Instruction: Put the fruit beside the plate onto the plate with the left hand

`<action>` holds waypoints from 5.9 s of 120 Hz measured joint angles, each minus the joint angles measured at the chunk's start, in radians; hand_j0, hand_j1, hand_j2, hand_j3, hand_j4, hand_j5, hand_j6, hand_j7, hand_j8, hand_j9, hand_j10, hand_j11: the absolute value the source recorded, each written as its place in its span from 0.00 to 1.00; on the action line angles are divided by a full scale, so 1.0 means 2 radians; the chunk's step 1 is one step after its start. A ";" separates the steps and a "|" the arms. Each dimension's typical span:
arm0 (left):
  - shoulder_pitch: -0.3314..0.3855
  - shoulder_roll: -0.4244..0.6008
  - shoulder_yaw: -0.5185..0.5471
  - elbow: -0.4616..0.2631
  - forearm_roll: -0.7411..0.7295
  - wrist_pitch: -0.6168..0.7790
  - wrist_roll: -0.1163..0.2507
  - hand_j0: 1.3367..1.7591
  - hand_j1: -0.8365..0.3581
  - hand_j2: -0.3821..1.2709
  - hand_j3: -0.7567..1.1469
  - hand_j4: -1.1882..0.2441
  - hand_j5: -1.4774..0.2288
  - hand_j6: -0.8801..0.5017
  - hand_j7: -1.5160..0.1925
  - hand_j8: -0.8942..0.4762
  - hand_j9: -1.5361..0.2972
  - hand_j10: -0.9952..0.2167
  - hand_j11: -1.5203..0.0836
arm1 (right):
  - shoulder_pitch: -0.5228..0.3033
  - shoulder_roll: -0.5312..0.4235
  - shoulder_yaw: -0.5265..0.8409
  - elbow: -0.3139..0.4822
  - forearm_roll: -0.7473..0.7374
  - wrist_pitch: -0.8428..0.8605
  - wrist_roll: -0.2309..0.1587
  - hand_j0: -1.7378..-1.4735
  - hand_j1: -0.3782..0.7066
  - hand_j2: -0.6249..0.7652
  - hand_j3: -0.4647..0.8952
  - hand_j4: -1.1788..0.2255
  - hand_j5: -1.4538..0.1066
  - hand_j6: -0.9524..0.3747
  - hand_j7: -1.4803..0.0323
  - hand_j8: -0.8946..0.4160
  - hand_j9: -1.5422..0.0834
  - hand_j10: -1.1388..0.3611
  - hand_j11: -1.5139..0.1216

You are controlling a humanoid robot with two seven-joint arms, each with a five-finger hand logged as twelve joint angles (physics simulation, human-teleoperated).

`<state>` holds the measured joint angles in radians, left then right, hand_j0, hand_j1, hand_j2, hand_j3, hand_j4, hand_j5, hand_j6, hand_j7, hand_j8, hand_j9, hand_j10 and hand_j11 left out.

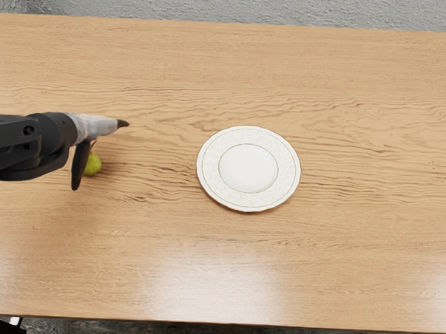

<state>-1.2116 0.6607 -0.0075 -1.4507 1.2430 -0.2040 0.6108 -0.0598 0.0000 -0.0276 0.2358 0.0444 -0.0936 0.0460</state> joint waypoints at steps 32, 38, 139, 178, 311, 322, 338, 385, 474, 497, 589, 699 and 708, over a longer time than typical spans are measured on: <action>0.012 0.001 0.001 0.009 0.012 0.011 0.000 0.76 0.97 0.24 0.40 0.81 0.84 0.61 0.87 0.63 0.82 0.80 0.93 | 0.000 0.000 0.000 0.000 0.000 0.000 0.000 0.30 0.05 0.45 0.34 0.82 0.91 0.70 0.96 0.66 0.93 0.74 0.91; 0.012 0.002 0.001 0.010 0.013 0.011 0.000 0.76 0.94 0.24 0.40 0.79 0.83 0.60 0.85 0.61 0.80 0.78 0.91 | 0.000 0.000 0.000 0.000 0.000 0.000 0.000 0.30 0.05 0.45 0.34 0.82 0.91 0.70 0.96 0.66 0.93 0.74 0.91; 0.046 -0.004 0.001 0.015 0.056 0.035 0.000 0.76 0.69 0.27 0.40 0.61 0.63 0.41 0.65 0.42 0.62 0.56 0.70 | 0.001 0.000 0.000 0.000 0.000 0.000 0.000 0.30 0.05 0.45 0.34 0.82 0.91 0.70 0.96 0.66 0.93 0.74 0.91; 0.048 0.004 0.000 0.006 0.058 0.035 0.000 0.76 0.61 0.28 0.40 0.55 0.58 0.35 0.60 0.36 0.57 0.50 0.64 | 0.001 0.000 0.000 0.000 0.000 0.000 0.000 0.30 0.05 0.45 0.34 0.82 0.91 0.70 0.96 0.66 0.93 0.74 0.91; 0.031 0.003 -0.004 0.006 0.040 0.015 0.000 0.74 0.43 0.48 0.40 0.30 0.23 0.33 0.25 0.32 0.26 0.19 0.29 | 0.001 0.000 0.000 -0.001 0.000 0.000 0.000 0.30 0.05 0.45 0.34 0.82 0.91 0.70 0.96 0.66 0.93 0.74 0.91; 0.009 0.002 -0.004 0.006 0.023 0.009 0.000 0.74 0.43 0.48 0.40 0.30 0.22 0.34 0.24 0.32 0.25 0.18 0.28 | 0.001 0.000 0.000 -0.001 0.000 0.000 0.000 0.30 0.05 0.45 0.34 0.82 0.91 0.70 0.96 0.66 0.93 0.74 0.91; -0.009 -0.005 -0.005 0.008 0.005 0.006 0.000 0.74 0.42 0.52 0.40 0.29 0.20 0.34 0.23 0.33 0.24 0.17 0.26 | 0.001 0.000 0.000 -0.001 0.000 0.000 0.000 0.30 0.05 0.45 0.34 0.82 0.91 0.70 0.96 0.66 0.93 0.74 0.91; -0.058 -0.103 -0.004 0.039 -0.019 0.005 0.000 0.75 0.34 0.69 0.40 0.28 0.20 0.33 0.24 0.31 0.24 0.15 0.27 | 0.001 0.000 0.000 -0.001 0.000 0.000 0.000 0.30 0.05 0.45 0.34 0.82 0.91 0.70 0.96 0.66 0.93 0.74 0.91; -0.095 -0.219 -0.004 0.121 -0.030 0.005 0.000 0.75 0.29 0.83 0.40 0.26 0.22 0.16 0.25 0.08 0.24 0.14 0.27 | 0.001 0.000 0.000 -0.001 0.000 0.000 0.000 0.30 0.05 0.45 0.34 0.82 0.91 0.70 0.96 0.66 0.93 0.74 0.91; -0.096 -0.237 -0.004 0.125 -0.031 0.006 0.000 0.75 0.29 0.81 0.40 0.26 0.22 0.15 0.25 0.06 0.24 0.14 0.27 | 0.001 0.000 0.000 -0.001 0.000 0.000 0.000 0.30 0.05 0.45 0.34 0.82 0.91 0.70 0.96 0.66 0.93 0.74 0.91; -0.097 -0.300 -0.004 0.153 -0.042 0.020 0.000 0.76 0.55 0.41 0.40 0.49 0.49 0.28 0.52 0.30 0.49 0.42 0.55 | 0.001 0.000 0.000 -0.001 0.000 0.000 0.000 0.30 0.05 0.45 0.34 0.82 0.91 0.70 0.96 0.66 0.93 0.74 0.91; -0.094 -0.126 -0.060 0.153 -0.360 -0.074 0.000 0.76 0.99 0.23 0.40 0.82 0.86 0.63 0.88 0.65 0.83 0.82 0.94 | 0.001 0.000 0.000 0.000 0.000 0.000 0.000 0.30 0.05 0.45 0.34 0.82 0.91 0.70 0.96 0.66 0.93 0.74 0.91; -0.092 -0.090 -0.063 0.153 -0.401 -0.116 0.000 0.76 0.99 0.23 0.40 0.83 0.86 0.63 0.88 0.65 0.84 0.82 0.94 | 0.001 0.000 0.000 0.000 0.000 0.000 0.000 0.30 0.05 0.45 0.34 0.82 0.91 0.70 0.96 0.66 0.93 0.74 0.91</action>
<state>-1.3947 0.4815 -0.1335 -1.1454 0.4403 -0.4354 0.6109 -0.0583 0.0000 -0.0276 0.2355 0.0445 -0.0936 0.0460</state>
